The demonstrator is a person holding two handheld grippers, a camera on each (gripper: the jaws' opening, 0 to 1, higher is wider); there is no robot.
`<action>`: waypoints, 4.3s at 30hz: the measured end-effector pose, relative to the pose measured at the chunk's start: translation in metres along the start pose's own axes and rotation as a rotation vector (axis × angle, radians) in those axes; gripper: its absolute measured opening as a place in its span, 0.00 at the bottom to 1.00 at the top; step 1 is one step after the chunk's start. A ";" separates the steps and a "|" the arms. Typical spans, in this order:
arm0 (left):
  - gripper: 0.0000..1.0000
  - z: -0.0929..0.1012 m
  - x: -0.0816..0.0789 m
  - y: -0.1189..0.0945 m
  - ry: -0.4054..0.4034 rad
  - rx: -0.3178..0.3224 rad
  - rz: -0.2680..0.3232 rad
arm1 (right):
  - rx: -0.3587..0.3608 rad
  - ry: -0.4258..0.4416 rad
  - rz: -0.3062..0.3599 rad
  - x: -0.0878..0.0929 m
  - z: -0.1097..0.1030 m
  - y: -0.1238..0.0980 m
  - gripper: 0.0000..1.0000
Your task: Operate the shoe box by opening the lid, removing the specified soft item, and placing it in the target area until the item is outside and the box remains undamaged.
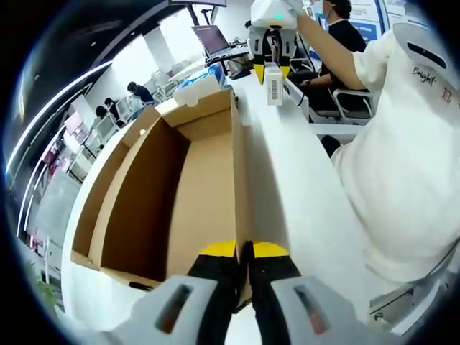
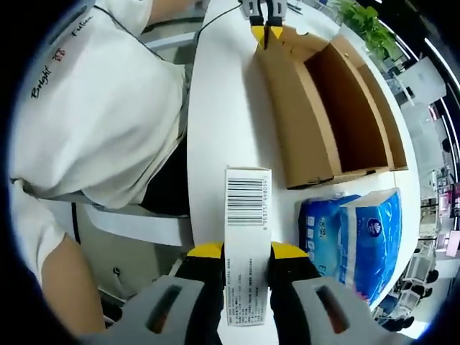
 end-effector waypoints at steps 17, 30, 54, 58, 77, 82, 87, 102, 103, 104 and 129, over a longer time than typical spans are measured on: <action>0.04 0.000 -0.001 0.001 -0.004 0.010 0.005 | 0.052 0.023 -0.035 0.015 0.018 0.022 0.21; 0.04 0.002 -0.002 0.000 -0.004 0.018 0.011 | 0.120 -0.028 -0.050 0.022 0.031 0.036 0.21; 0.04 0.000 -0.001 0.003 -0.003 0.021 0.008 | 0.245 -0.081 -0.051 0.034 0.040 0.035 0.24; 0.04 0.000 -0.001 0.003 -0.002 0.020 0.009 | 0.277 -0.055 -0.060 0.039 0.044 0.032 0.23; 0.04 0.003 -0.003 0.003 0.002 0.016 0.010 | 0.409 -0.046 -0.041 0.049 0.053 0.024 0.22; 0.04 0.005 -0.004 0.002 0.002 0.017 0.009 | 0.431 0.025 -0.041 0.060 0.052 0.025 0.24; 0.04 0.006 -0.005 0.002 0.000 0.016 0.009 | 0.461 0.106 0.014 0.066 0.052 0.026 0.26; 0.04 0.010 -0.006 0.002 -0.020 0.034 -0.004 | 0.537 0.693 0.841 0.050 0.051 -0.051 0.18; 0.04 0.010 -0.006 0.002 -0.020 0.032 -0.005 | 0.484 0.752 0.894 0.048 0.050 -0.054 0.16; 0.04 0.010 -0.006 0.002 -0.020 0.032 -0.007 | 0.504 0.818 0.902 0.051 0.054 -0.056 0.15; 0.02 0.006 -0.004 0.003 -0.040 0.060 -0.022 | 0.483 0.906 0.952 -0.008 0.124 -0.099 0.08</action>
Point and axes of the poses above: the point that each gripper's makers call its tool centre point, and the gripper's own axes: y roughly forward along the fingers, z roughly to its right, x roughly out of its underside, the point moved 4 cm from there along -y, roughly backward along the fingers, and after that the axes turned 14 degrees about -z, right-handed, at the moved point
